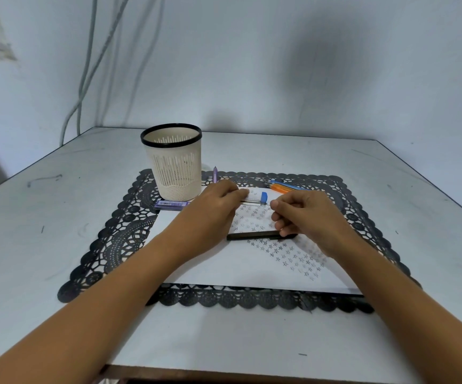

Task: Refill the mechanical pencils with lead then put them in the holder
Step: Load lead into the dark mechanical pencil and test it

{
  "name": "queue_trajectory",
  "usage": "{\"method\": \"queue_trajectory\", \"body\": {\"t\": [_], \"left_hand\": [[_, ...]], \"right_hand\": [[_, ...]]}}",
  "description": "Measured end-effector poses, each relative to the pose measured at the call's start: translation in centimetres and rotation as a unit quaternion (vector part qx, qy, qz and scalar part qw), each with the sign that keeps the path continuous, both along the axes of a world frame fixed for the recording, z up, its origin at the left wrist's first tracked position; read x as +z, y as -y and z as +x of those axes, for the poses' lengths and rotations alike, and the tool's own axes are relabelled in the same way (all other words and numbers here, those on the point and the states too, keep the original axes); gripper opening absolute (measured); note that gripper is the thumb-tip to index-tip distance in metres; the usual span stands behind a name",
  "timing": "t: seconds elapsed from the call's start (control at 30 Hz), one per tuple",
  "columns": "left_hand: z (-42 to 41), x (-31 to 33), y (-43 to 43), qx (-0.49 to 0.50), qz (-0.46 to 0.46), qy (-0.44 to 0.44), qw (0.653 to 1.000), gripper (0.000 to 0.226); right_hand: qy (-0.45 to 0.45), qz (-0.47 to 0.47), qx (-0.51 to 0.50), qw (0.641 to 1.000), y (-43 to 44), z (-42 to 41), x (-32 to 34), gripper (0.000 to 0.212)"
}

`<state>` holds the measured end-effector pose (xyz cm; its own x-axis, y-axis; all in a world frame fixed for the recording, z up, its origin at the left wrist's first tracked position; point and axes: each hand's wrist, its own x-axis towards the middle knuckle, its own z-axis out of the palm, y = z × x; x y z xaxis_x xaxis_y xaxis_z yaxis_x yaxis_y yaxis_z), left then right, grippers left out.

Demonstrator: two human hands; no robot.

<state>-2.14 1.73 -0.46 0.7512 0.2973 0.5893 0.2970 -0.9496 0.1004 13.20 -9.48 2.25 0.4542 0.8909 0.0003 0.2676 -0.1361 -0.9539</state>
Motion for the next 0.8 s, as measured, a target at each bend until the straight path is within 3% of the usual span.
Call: {"method": "queue_trajectory", "body": {"t": [0.4, 0.67, 0.8], "left_hand": [[-0.4, -0.5, -0.4, 0.01, -0.049, 0.005, 0.999, 0.03], [-0.4, -0.8, -0.8, 0.028, -0.079, 0.025, 0.996, 0.029], [-0.4, -0.8, -0.8, 0.029, -0.077, 0.021, 0.996, 0.029]], "right_hand": [[0.117, -0.015, -0.011, 0.993, 0.7, 1.6, 0.7, 0.014], [0.124, -0.038, -0.044, 0.991, 0.8, 3.4, 1.1, 0.016], [0.196, -0.074, -0.012, 0.978, 0.7, 3.9, 0.5, 0.013]]}}
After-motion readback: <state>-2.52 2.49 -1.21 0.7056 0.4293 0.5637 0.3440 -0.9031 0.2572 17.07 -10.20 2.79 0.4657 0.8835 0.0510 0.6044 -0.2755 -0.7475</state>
